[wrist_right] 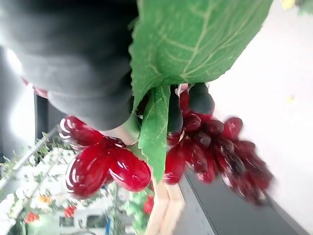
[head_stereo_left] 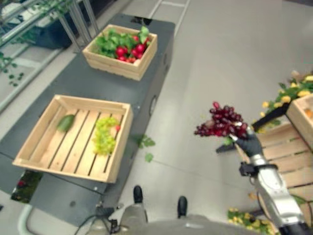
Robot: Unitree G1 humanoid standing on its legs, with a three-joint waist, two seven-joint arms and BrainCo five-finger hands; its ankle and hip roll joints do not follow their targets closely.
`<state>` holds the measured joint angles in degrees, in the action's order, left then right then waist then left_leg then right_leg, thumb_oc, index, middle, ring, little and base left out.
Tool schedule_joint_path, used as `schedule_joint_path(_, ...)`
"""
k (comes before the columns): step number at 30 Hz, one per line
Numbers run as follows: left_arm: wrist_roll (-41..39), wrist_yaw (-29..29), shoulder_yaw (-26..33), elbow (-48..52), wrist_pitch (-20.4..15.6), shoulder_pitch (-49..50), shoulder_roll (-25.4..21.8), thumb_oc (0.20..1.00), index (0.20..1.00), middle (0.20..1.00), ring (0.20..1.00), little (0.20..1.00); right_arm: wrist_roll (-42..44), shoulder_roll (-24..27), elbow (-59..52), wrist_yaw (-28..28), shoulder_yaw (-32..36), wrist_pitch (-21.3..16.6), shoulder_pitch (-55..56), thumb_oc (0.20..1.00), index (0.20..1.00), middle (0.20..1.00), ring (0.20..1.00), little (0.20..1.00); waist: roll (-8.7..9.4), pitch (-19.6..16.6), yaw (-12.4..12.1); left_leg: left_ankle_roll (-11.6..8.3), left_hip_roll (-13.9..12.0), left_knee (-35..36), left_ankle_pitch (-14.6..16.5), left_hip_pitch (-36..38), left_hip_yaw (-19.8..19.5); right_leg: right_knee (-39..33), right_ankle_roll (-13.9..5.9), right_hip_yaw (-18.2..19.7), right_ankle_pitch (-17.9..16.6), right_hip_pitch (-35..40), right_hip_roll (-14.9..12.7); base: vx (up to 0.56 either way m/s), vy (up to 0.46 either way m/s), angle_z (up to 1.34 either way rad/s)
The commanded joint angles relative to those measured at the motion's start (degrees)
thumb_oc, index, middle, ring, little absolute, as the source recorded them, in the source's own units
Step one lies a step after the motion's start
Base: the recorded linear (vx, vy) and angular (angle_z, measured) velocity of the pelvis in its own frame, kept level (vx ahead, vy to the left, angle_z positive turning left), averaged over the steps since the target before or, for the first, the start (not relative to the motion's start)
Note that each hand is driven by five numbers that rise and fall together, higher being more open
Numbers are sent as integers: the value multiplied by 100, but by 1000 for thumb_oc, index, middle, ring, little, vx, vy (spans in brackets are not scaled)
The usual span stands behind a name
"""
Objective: Pick up the fruits from the basket on one side to the basket on the other side
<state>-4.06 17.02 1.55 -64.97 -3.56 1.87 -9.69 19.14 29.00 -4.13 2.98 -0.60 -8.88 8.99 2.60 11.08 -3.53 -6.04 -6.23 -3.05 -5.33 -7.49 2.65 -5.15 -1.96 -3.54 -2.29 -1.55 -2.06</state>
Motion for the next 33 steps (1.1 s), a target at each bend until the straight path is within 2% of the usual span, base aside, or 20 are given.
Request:
schedule_joint_path(1,-309,-34,-184,-237,-152,-260,51,1000,1000,1000,1000,1000,145,-11,-628,58,342,-605,-443,200,200,200,200,200,241,32,-80,383,1257,-740,499,-977,-917,28,-217,405,553,355,466,-28,-98,-35)
schedule_joint_path(2,-309,-35,-185,-237,-152,-264,49,1000,1000,1000,1000,1000,144,-12,-627,58,343,-606,-446,200,200,200,200,200,238,24,-79,383,1255,-746,486,-1000,-918,28,-219,403,541,335,470,-9,-123,-39)
schedule_joint_path(3,-389,-90,-193,-233,-148,-229,6,1000,1000,1000,1000,1000,157,-44,-596,41,293,-594,-493,200,200,200,200,200,236,-42,-93,514,1519,-720,587,-962,-1250,26,-194,691,507,284,615,33,-85,-80)
schedule_joint_path(4,-413,-136,-219,-255,-138,-225,-10,1000,1000,1000,1000,1000,156,-77,-560,43,263,-583,-507,200,200,200,200,200,244,-67,-97,569,1644,-764,608,-972,-1456,34,-173,844,495,279,666,43,-86,-95)
schedule_joint_path(5,-415,-138,-219,-257,-140,-224,-13,1000,1000,1000,1000,1000,155,-80,-560,44,262,-582,-507,200,200,200,200,200,246,-67,-98,574,1646,-773,617,-972,-1454,33,-173,847,500,282,665,50,-18,-119)
schedule_joint_path(7,-403,-201,-294,-347,-108,-249,-78,1000,1000,1000,1000,1000,206,-163,-509,57,249,-582,-530,200,200,200,200,200,279,-159,-32,559,1706,-780,529,-1051,-1870,56,-130,1178,530,270,755,60,38,-103)
schedule_joint_path(10,-280,-299,-421,-386,-83,-251,-75,1000,1000,1000,1000,1000,236,-201,-585,50,311,-582,-444,200,200,200,200,200,245,-238,134,543,1485,-562,538,-882,-1766,144,-131,1246,585,235,734,49,125,-23)
schedule_joint_path(12,-182,-325,-492,-462,-65,-359,-100,1000,1000,1000,1000,1000,213,-255,-567,83,344,-561,-429,200,200,200,200,200,303,-339,203,569,1438,-394,498,-760,-1748,197,-132,1319,646,184,669,45,166,-25)
schedule_joint_path(14,-171,-324,-502,-444,-60,-366,-106,1000,1000,1000,1000,1000,209,-254,-595,78,341,-530,-434,200,200,200,200,200,316,-397,195,591,1408,-316,519,-692,-1688,232,-145,1371,675,163,659,46,130,-38)
schedule_joint_path(15,-129,-317,-551,-374,-78,-349,-136,1000,1000,1000,1000,1000,204,-245,-600,79,300,-517,-500,200,200,200,200,200,328,-450,187,645,1311,-79,510,-535,-1491,327,-194,1537,660,72,645,6,173,-32)
schedule_joint_path(18,20,-304,-623,-285,-81,-337,-271,1000,1000,1000,1000,1000,205,-313,-569,69,233,-479,-562,200,200,200,200,200,422,-497,143,674,1142,214,461,-358,-1238,515,-258,1645,655,-97,651,7,153,-78)
schedule_joint_path(22,91,-296,-589,-266,-71,-337,-394,1000,1000,1000,1000,1000,153,-325,-606,58,123,-444,-696,200,200,200,200,200,513,-454,147,729,1065,425,480,-181,-911,579,-372,1586,503,-305,672,-63,75,-92)
schedule_joint_path(23,71,-262,-483,-264,-63,-249,-409,1000,1000,1000,1000,1000,63,-374,-631,30,-18,-415,-834,200,200,200,200,200,454,-401,-6,631,799,556,544,-52,-468,503,-642,663,367,-461,149,-102,-35,-102)
schedule_joint_path(25,-6,-261,-424,-297,-61,-240,-434,1000,1000,1000,1000,1000,20,-383,-600,14,-75,-385,-948,200,200,200,200,200,366,-405,-43,548,613,563,500,-14,-285,422,-695,176,235,-607,-39,-16,-4,-142)
schedule_joint_path(26,-16,-268,-437,-324,-50,-280,-430,1000,1000,1000,1000,1000,15,-373,-640,-3,-24,-393,-892,200,200,200,200,200,357,-390,14,550,658,545,526,35,-348,373,-682,379,210,-568,5,52,49,-123)
schedule_joint_path(27,-16,-267,-437,-324,-50,-280,-430,1000,1000,1000,1000,1000,15,-373,-641,-3,-23,-392,-891,200,200,200,200,200,356,-386,13,550,658,545,528,39,-348,372,-682,379,210,-563,5,82,123,-98)
schedule_joint_path(29,-5,-298,-497,-371,-23,-324,-349,1000,1000,1000,1000,1000,-17,-332,-725,26,95,-388,-809,200,200,200,200,200,406,-415,117,570,816,592,582,156,-373,203,-653,343,81,-474,-71,53,85,-26)
schedule_joint_path(33,16,-386,-498,-453,32,-253,-237,1000,1000,1000,1000,1000,-7,-246,-857,11,331,-336,-554,200,200,200,200,200,356,-524,207,550,820,693,646,345,-297,74,-608,333,80,-341,-25,85,6,33)
